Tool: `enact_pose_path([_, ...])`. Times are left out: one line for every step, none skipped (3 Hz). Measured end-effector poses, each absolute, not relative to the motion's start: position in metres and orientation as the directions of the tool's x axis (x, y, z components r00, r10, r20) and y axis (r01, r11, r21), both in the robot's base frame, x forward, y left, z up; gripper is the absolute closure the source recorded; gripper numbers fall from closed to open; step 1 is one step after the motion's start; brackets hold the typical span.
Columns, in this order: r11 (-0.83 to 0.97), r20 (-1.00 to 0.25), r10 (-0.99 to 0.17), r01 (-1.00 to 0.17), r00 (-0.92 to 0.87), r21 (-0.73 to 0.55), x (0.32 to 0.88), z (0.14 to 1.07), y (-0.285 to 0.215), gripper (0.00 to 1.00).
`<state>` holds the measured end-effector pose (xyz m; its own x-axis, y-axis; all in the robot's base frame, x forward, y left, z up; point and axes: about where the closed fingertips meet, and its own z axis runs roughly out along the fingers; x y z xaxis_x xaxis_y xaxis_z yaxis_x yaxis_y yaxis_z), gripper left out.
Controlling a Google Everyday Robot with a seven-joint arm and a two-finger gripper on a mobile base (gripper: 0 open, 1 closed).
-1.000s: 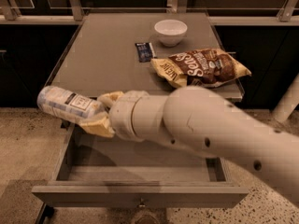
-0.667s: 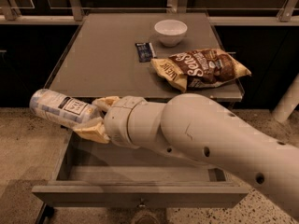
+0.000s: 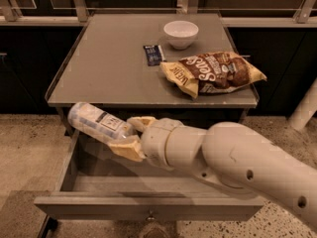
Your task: Place blue plastic bottle into top drawer
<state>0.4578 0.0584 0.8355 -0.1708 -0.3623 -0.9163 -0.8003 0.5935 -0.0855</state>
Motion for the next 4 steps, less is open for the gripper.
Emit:
enact_pose_path([0.658, -0.902, -0.338, -0.753, -0.268, -0.023, 0.457, 0.805, 0.028, 1.00])
enact_pose_path([0.726, -0.861, -0.338, -0.687, -0.380, 0.018, 0.454, 0.776, 0.000, 1.00])
enact_pose_path([0.792, -0.807, -0.329, -0.609, -0.490, 0.047, 0.448, 0.746, -0.028, 1.00])
enact_pose_path([0.850, -0.769, -0.271, -0.519, -0.579, 0.091, 0.445, 0.717, -0.052, 1.00])
